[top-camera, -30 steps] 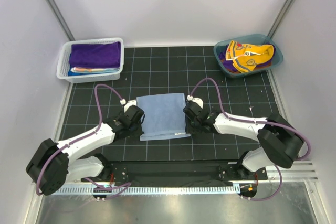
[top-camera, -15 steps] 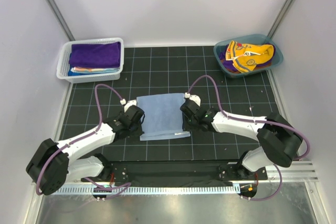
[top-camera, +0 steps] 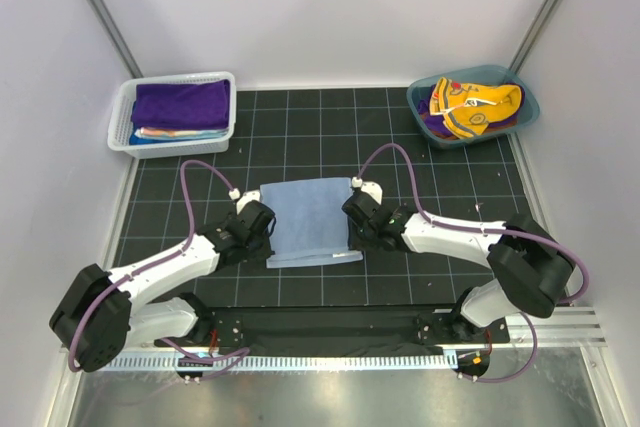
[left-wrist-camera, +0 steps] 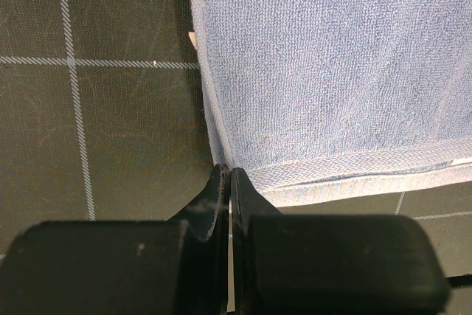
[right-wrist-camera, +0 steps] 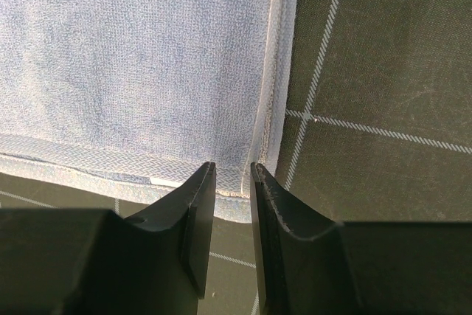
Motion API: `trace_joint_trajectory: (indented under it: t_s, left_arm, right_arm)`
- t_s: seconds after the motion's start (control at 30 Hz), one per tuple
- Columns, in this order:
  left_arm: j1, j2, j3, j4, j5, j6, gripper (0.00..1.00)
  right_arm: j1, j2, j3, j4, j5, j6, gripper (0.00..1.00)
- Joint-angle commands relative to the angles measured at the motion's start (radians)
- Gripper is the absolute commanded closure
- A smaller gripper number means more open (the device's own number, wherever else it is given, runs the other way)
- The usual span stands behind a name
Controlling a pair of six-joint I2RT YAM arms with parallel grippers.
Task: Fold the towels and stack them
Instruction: Fold the towel
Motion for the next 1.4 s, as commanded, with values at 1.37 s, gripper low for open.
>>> trace_joint_trajectory:
  t_s: [1.37]
  left_arm:
    - [-0.004,-0.004,0.060,0.017,-0.019,0.008,1.00]
  right_arm:
    - [0.009,0.006,0.036,-0.006,0.035,-0.001,0.90]
